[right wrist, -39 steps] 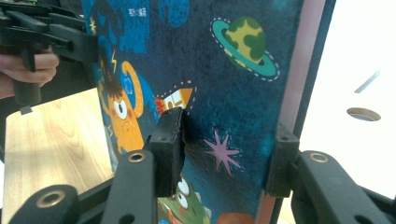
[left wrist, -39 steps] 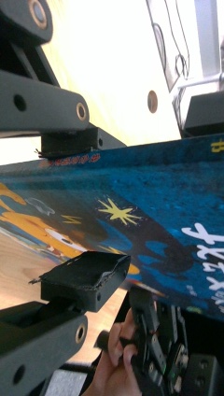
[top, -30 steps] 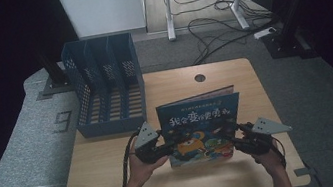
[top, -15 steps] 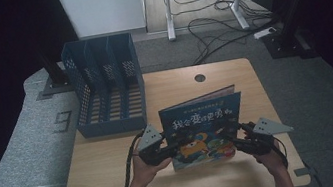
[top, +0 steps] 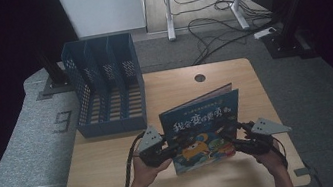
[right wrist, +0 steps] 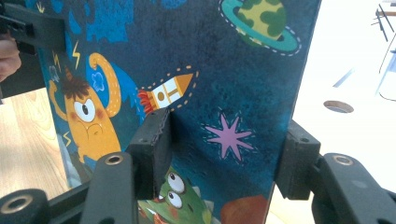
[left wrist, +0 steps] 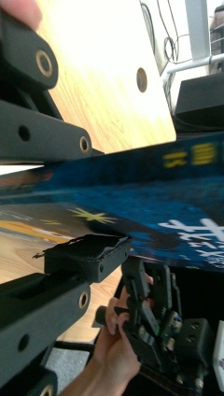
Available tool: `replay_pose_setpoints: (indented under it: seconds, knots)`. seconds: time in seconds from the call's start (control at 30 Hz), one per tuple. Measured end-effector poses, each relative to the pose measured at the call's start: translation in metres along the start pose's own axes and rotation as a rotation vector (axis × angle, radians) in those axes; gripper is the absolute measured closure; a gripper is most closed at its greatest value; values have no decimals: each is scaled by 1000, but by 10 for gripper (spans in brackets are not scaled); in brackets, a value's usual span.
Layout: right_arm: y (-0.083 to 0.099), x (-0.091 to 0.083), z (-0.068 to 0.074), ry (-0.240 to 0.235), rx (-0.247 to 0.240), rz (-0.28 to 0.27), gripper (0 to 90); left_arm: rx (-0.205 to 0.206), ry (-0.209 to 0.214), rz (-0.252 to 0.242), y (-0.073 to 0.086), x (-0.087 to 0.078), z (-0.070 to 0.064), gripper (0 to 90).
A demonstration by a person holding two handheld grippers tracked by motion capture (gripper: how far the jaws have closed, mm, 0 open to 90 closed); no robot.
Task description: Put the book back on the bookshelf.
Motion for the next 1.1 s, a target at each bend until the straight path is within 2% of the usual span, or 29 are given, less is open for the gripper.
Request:
replay_pose_setpoints:
  seconds: [0.17, 0.43, 0.8, 1.1]
  knots:
    - [0, -1, 0, -1, -12, 5, 427, 0, 8, -7, -6, 0, -3, 653]
    - [1, -1, 0, -5, -10, 4, 419, 8, 33, 6, -6, -2, -5, 689]
    - [2, -1, -1, -8, 1, -2, 418, 19, 24, 7, -9, -1, -7, 678]
    - [3, -2, -1, -15, 6, -5, 411, 2, 59, -5, -13, 6, -9, 678]
Point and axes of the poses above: each handheld gripper's, and its own axes: x roughly forward along the jaws, y roughly out of its underside, z roughly to its left, the point moved 4 cm from there along x, roughly forward along the jaws
